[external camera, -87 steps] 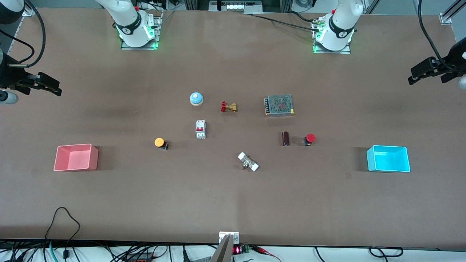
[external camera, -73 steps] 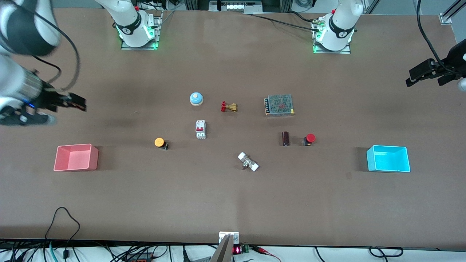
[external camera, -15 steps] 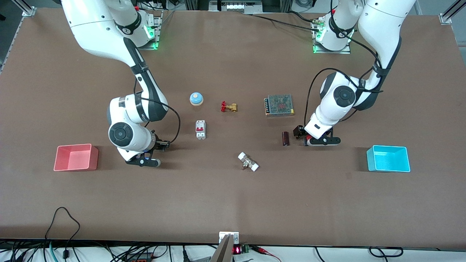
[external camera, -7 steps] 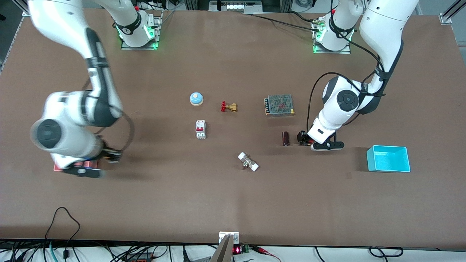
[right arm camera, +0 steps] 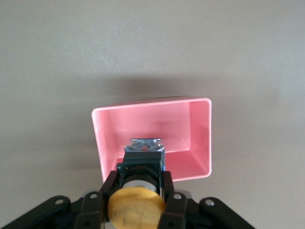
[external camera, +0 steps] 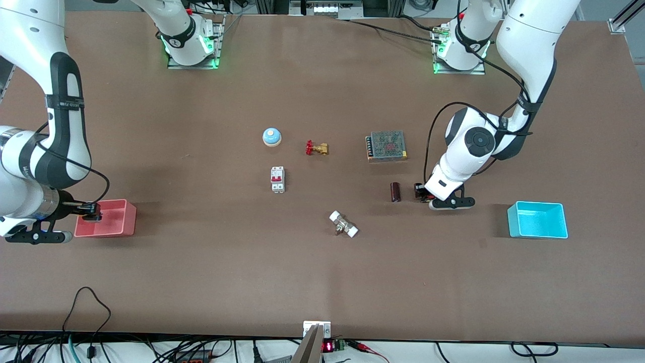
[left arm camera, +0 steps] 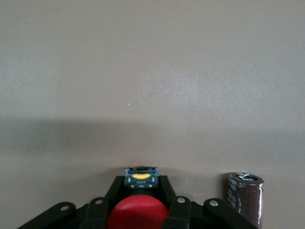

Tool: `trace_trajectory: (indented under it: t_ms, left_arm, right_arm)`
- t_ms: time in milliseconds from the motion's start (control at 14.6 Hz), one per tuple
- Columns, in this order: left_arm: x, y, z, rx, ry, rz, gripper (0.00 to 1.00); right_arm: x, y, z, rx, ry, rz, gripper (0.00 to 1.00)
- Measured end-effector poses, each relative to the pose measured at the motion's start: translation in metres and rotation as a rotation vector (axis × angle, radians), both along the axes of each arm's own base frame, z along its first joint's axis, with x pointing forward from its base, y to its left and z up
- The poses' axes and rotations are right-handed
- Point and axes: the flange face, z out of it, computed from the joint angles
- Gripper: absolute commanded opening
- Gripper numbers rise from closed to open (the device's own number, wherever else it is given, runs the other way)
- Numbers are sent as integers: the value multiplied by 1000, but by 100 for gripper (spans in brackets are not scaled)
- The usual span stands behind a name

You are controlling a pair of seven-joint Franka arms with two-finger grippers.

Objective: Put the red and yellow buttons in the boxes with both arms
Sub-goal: 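Carry the yellow button to the pink box while the left gripper carries red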

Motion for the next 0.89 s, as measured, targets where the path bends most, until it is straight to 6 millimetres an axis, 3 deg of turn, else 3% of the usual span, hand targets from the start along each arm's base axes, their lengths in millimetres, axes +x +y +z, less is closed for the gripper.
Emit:
trace_trajectory:
  t_ms: [206,480,686,891]
  left_arm:
    - [33,27,29,39,47,-7,1]
    - [84,103,92,67,65,-29,1]
    - [95,165,104,75,41,-56,1]
    - [97,223,102,82,36,-94,1]
  right_arm:
    - [4,-5,-20,-8,22,13,33]
    - [7,-24,-41,-21,8,24,33]
    - [5,-30,-49,-18,17,13,33]
    - [4,-30,-60,4,25,-3,33]
